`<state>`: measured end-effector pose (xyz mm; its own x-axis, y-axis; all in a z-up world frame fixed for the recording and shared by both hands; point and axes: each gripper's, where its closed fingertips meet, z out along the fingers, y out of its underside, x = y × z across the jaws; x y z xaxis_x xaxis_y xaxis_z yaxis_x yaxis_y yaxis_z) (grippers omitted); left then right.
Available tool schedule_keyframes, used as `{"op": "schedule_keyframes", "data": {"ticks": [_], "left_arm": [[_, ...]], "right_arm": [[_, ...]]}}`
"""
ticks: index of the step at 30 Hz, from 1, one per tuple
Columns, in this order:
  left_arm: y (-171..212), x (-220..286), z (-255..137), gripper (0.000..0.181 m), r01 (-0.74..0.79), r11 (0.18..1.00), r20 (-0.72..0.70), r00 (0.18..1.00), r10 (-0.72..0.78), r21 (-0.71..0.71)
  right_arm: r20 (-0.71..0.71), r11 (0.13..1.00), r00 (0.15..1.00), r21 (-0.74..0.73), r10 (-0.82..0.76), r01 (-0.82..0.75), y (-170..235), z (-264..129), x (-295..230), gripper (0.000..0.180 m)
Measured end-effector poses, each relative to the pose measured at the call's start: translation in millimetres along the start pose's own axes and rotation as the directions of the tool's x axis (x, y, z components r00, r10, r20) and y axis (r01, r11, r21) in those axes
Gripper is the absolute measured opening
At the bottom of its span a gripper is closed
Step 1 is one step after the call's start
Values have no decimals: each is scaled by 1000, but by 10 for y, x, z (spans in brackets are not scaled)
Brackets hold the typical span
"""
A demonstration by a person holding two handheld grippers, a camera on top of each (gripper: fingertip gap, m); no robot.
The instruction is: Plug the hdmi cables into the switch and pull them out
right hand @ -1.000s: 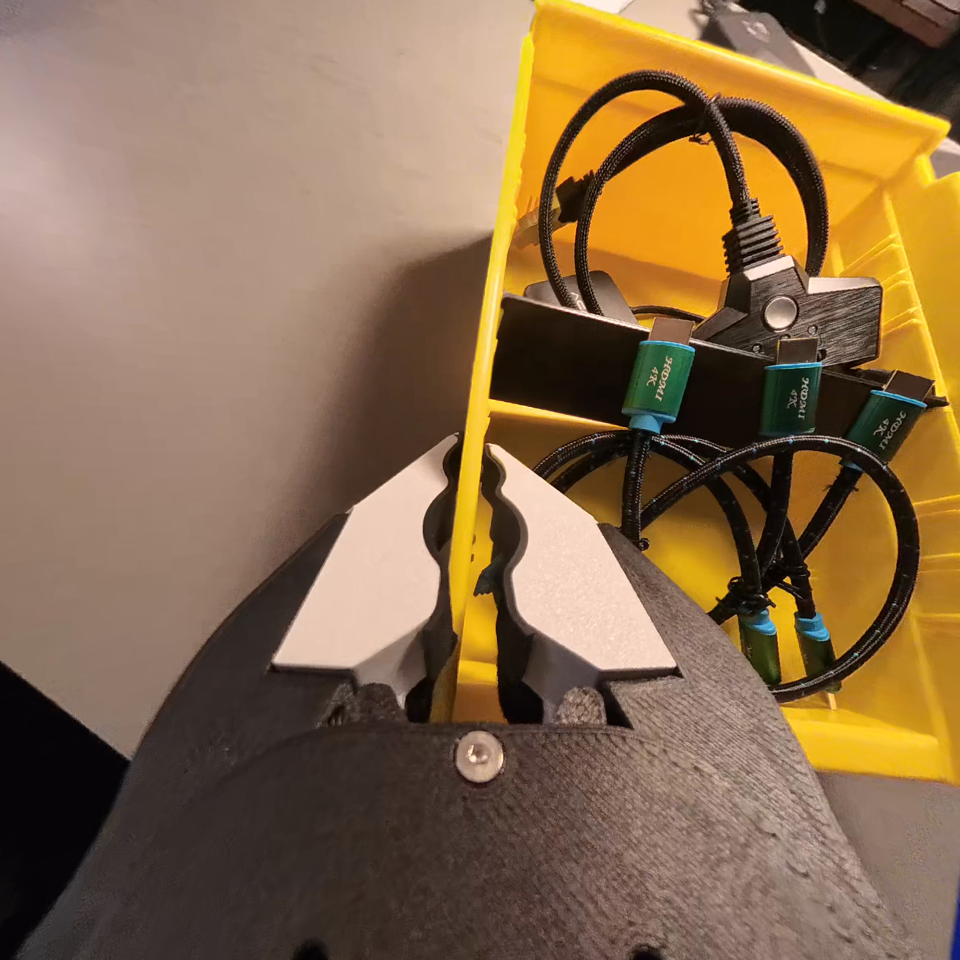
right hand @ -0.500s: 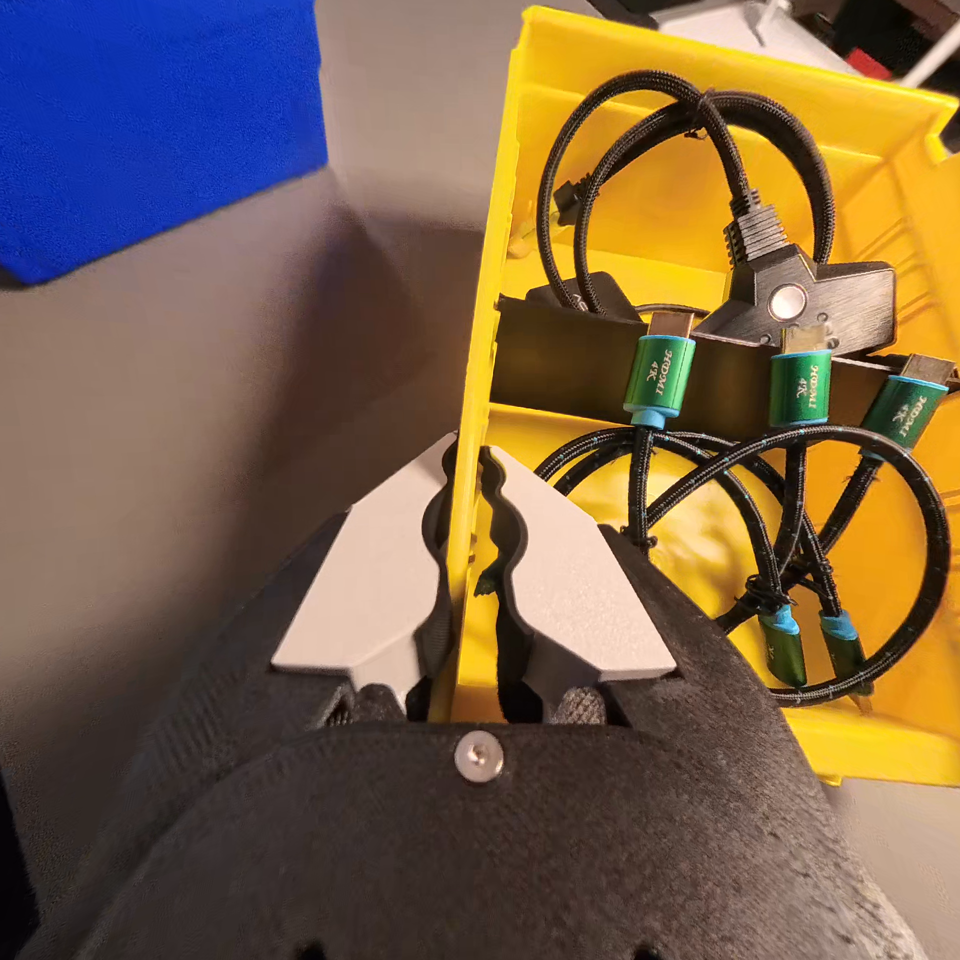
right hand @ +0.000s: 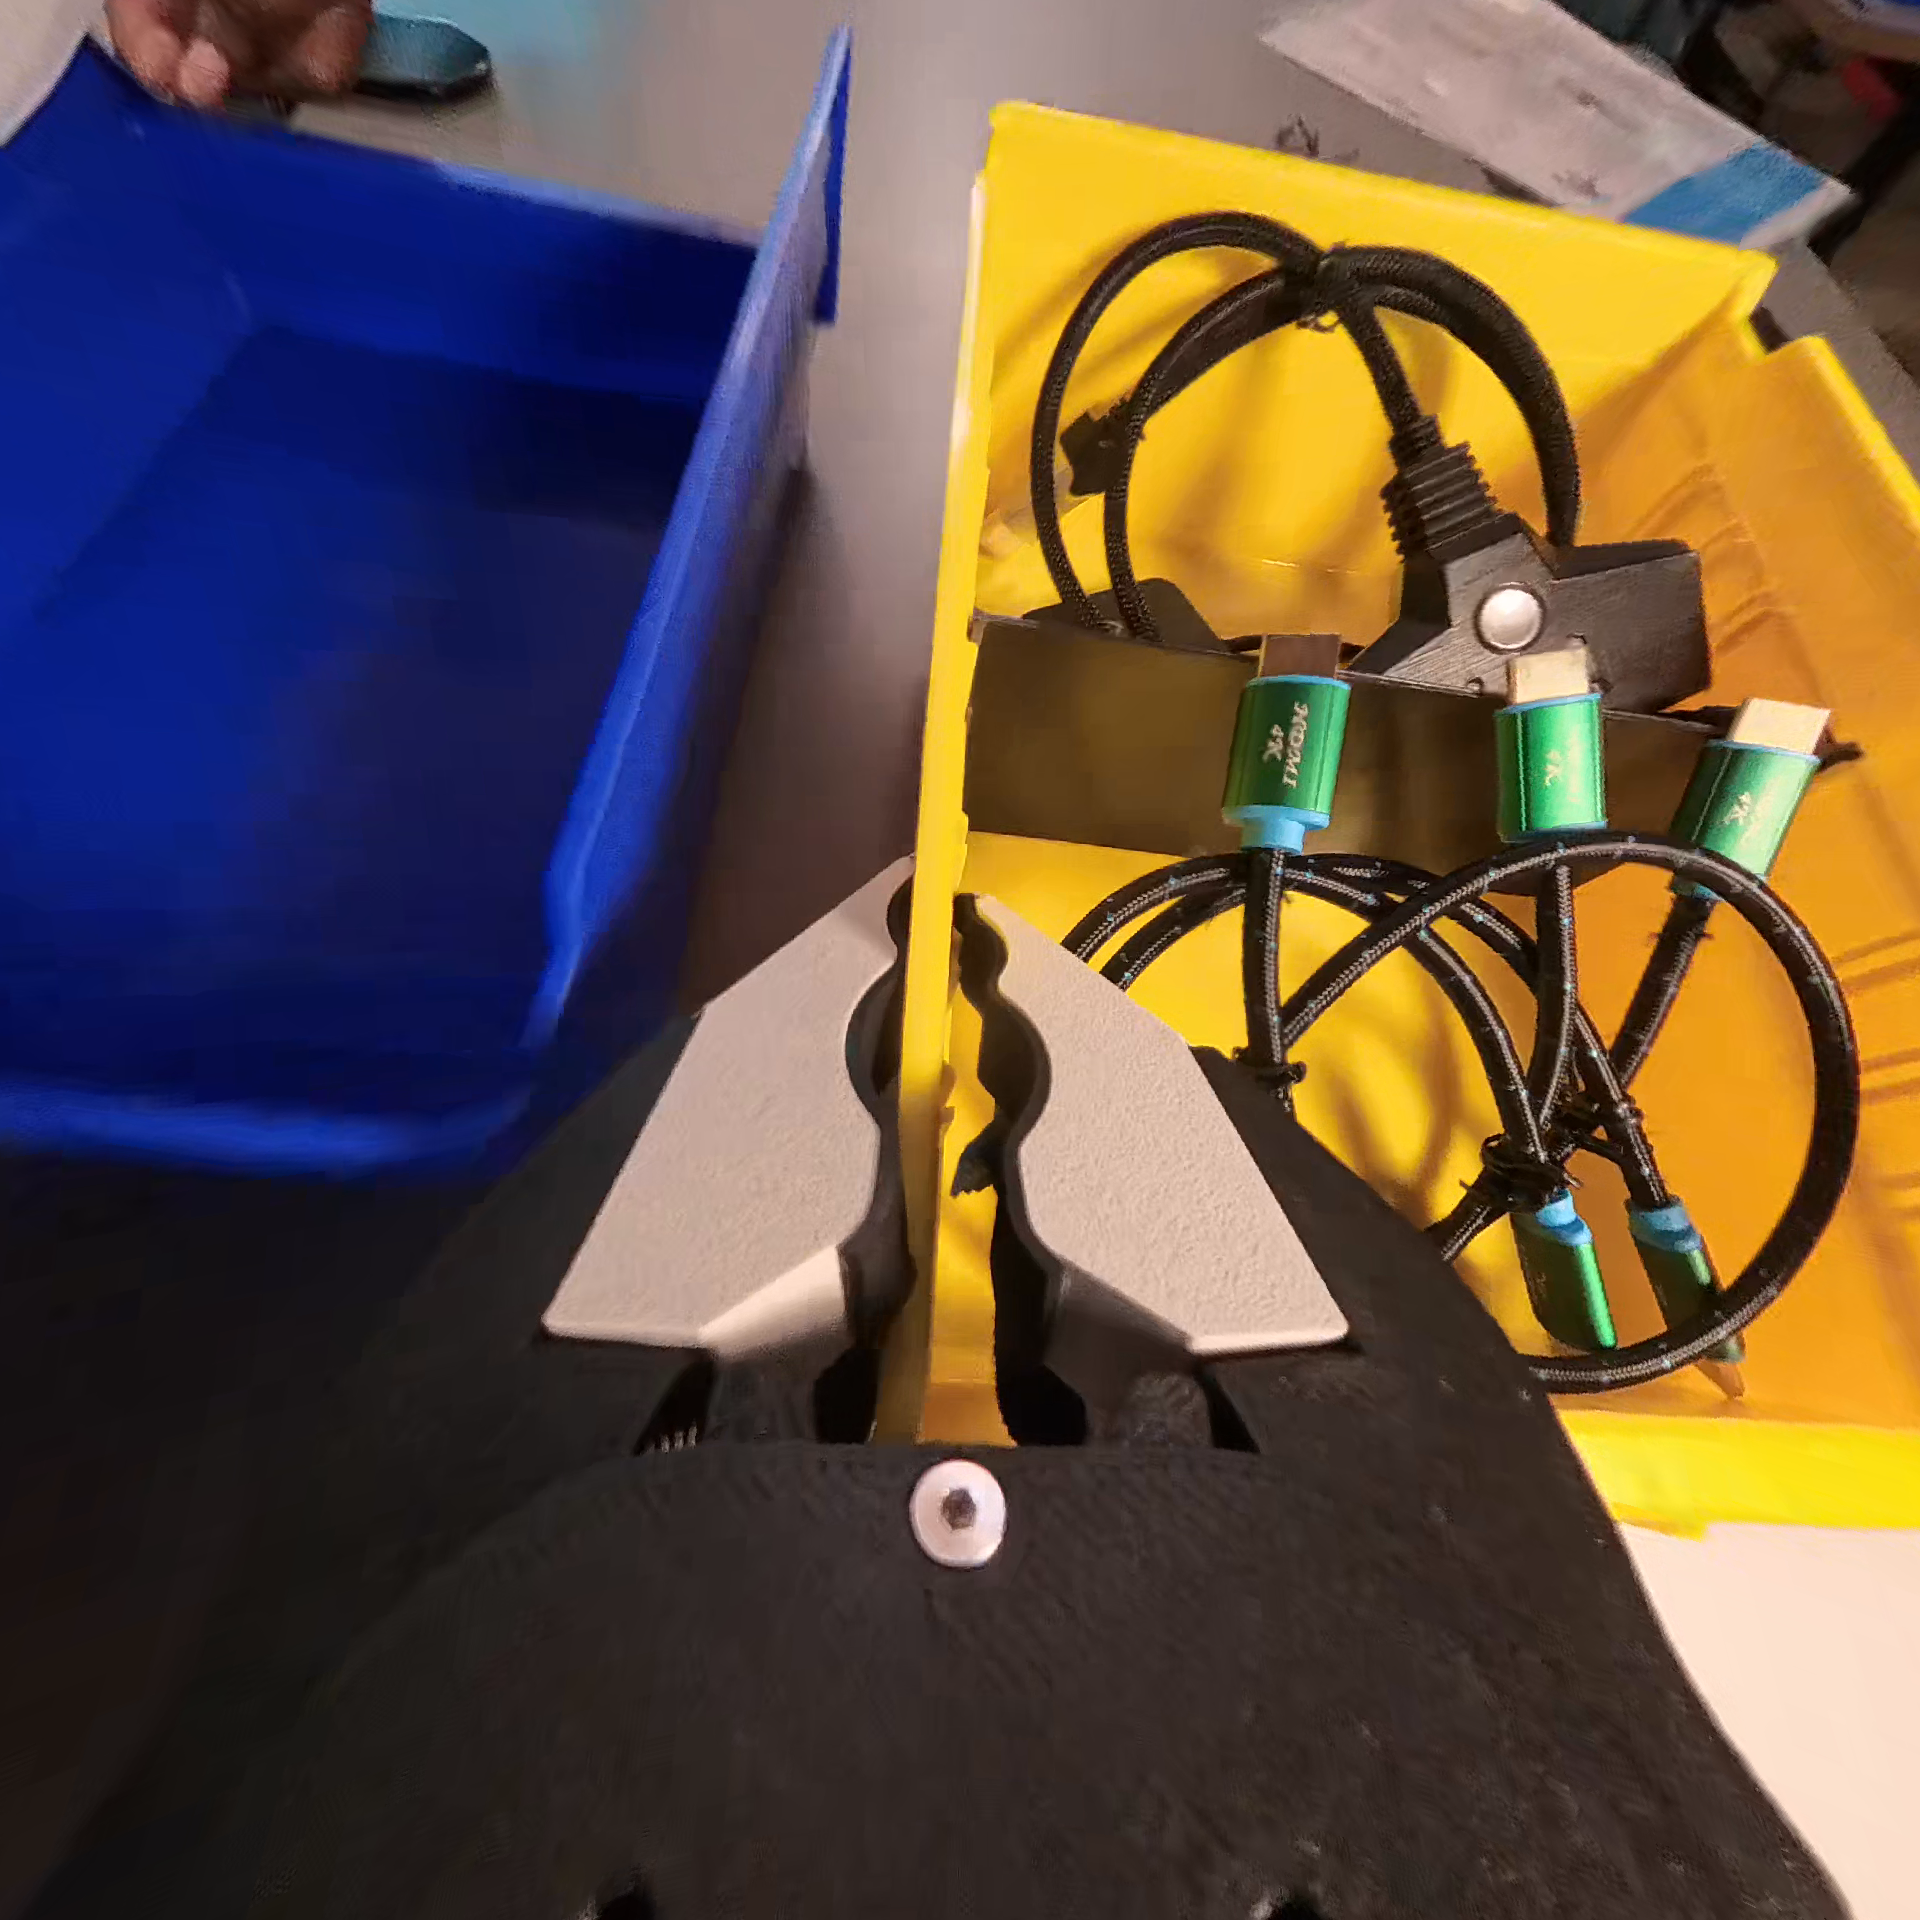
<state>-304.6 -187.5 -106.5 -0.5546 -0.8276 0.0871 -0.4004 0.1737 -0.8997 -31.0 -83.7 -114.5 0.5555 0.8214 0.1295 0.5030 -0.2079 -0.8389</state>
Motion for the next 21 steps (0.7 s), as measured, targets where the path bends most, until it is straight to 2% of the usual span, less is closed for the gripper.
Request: {"op": "schedule_keyframes", "data": {"ticks": [1,3,4,7,10,13,15,17,19,21], "left_arm": [[-20,1,47,5,-3,1000,-2,1000,3,-5],[-46,-6,108,7,6,1000,10,1000,-6,-13],[-55,-16,110,7,21,1000,26,999,-21,-11],[-125,9,4,12,49,998,68,996,-51,34],[-325,11,-207,23,26,989,108,993,-42,146],[-618,-271,-502,38,41,955,208,972,-106,293],[-740,-736,-716,39,94,924,347,909,-232,370],[-735,-1248,-862,43,195,891,450,807,-383,410],[-681,-1731,-934,50,311,840,507,686,-522,444],[-653,-2118,-892,55,378,814,527,624,-576,441]], "right_arm": [[-1,1000,1000,17,1,-1,-35,47,9,7],[-49,1000,999,7,-15,15,-12,81,67,14],[-87,1000,996,5,-23,23,4,54,109,24],[-178,997,983,69,35,-24,-31,-178,218,37],[-249,991,961,94,117,-96,-7,-443,273,49],[-350,986,923,101,163,-136,-2,-717,268,52],[-385,971,895,163,227,-176,-85,-918,197,52],[-383,943,868,226,316,-244,-157,-1076,65,52],[-351,908,846,277,401,-315,-205,-1144,-134,52],[-275,851,822,334,499,-405,-233,-1115,-380,56]]}}
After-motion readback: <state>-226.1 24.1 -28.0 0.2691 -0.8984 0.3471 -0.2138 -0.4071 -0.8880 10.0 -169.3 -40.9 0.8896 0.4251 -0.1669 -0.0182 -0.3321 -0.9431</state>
